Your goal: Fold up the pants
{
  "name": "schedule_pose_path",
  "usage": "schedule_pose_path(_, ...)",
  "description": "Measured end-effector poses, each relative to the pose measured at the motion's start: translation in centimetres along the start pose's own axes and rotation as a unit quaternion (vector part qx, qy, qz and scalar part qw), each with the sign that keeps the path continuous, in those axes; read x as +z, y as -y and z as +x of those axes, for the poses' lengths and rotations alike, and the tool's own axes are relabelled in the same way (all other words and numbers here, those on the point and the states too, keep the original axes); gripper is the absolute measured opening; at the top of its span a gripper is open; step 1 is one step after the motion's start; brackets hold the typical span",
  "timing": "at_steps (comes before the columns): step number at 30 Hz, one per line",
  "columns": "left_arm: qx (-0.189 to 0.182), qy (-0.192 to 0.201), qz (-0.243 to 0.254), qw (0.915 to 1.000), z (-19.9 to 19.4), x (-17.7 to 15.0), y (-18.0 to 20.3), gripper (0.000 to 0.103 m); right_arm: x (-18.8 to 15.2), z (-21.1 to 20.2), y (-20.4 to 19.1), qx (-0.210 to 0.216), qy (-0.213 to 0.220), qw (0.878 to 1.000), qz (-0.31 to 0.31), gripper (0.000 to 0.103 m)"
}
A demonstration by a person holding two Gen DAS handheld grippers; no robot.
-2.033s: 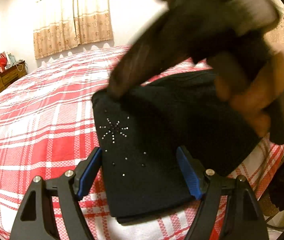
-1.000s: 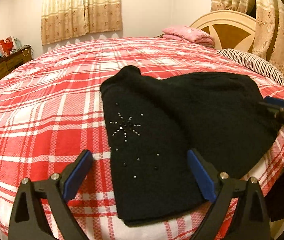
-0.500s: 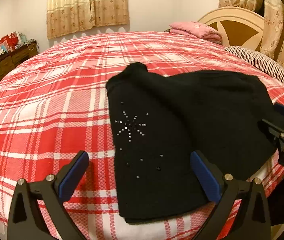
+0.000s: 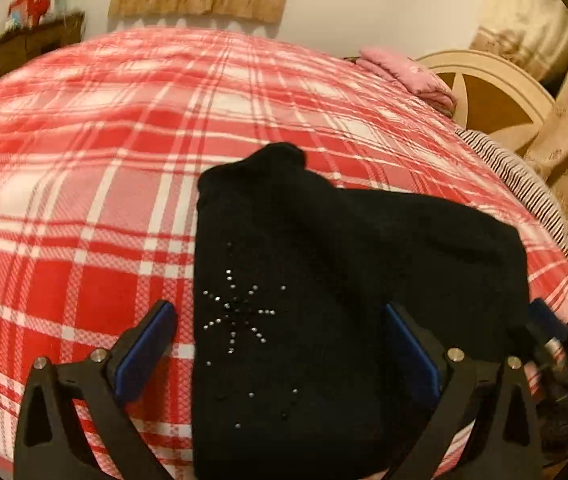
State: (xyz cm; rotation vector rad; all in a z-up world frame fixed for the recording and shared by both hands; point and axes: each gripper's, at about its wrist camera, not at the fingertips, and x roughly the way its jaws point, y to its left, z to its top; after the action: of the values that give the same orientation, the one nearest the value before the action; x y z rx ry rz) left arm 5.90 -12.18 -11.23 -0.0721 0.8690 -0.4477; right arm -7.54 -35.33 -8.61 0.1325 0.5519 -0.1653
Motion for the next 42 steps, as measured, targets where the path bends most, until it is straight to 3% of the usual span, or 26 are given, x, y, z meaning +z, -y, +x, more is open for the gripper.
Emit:
schedule_pose_path(4,0.0,0.003,0.022,0.9998,-0.3,-0.7,0.5,0.103,0.5,-1.6,4.2,0.007,0.043,0.993,0.109,0.078)
schedule_pose_path(7,-0.001,0.007,0.016,0.9998,-0.6,-0.8,0.4,0.1,-0.2,-0.4,6.7,0.021,0.014,0.985,0.171,0.078)
schedule_pose_path(10,0.003,0.009,0.016,0.9998,-0.9,-1.2,0.7,0.096,-0.3,0.3,4.6,-0.006,0.0,0.994,0.11,0.078)
schedule_pose_path(13,0.005,0.008,0.023,0.9997,-1.0,-1.4,1.0,0.092,-0.8,1.5,3.0,0.039,-0.022,0.994,0.097,0.078)
schedule_pose_path(15,0.003,0.006,0.022,0.9997,-1.1,-1.3,1.0,0.09,-1.2,1.7,2.0,0.043,-0.029,0.994,0.094,0.079)
schedule_pose_path(20,-0.017,-0.003,0.012,0.9998,-1.6,-1.3,0.9,0.073,-1.2,1.7,2.8,0.113,-0.033,0.979,0.165,0.079)
schedule_pose_path(23,-0.034,-0.007,-0.002,0.9994,-1.7,-1.2,0.4,0.063,-1.3,1.9,2.7,0.119,-0.035,0.978,0.169,0.078)
schedule_pose_path(24,-0.044,-0.008,-0.013,0.9989,-1.7,-1.1,0.0,0.06,-1.3,2.1,2.7,0.112,-0.034,0.979,0.167,0.075)
schedule_pose_path(25,-0.052,-0.009,-0.02,0.9984,-1.7,-0.9,-0.2,0.05,-1.2,2.2,2.5,0.104,-0.037,0.981,0.158,0.059)
schedule_pose_path(26,-0.065,-0.011,-0.031,0.9973,-1.7,-0.8,-0.4,0.045,-1.2,2.6,2.5,0.092,-0.045,0.984,0.146,0.037)
schedule_pose_path(27,-0.073,-0.012,-0.038,0.9966,-1.7,-0.8,-0.6,0.043,-1.3,2.9,2.8,0.093,-0.049,0.984,0.145,0.034)
schedule_pose_path(29,-0.067,-0.009,-0.024,0.9974,-1.8,-1.0,0.0,0.04,-1.4,2.9,2.7,0.088,-0.052,0.986,0.132,0.031)
schedule_pose_path(32,-0.046,0.007,0.007,0.9989,-2.3,-1.0,1.0,0.035,-0.7,2.4,0.6,0.041,-0.049,0.996,0.062,0.028)
schedule_pose_path(37,-0.047,0.036,0.009,0.9982,-3.8,-0.1,0.6,0.03,0.9,0.8,-0.5,0.05,-0.022,0.998,0.044,0.026)
schedule_pose_path(42,-0.015,0.058,0.034,0.9976,-4.8,0.7,0.8,0.028,2.6,-0.4,-2.8,0.044,0.003,0.999,0.0,0.026)
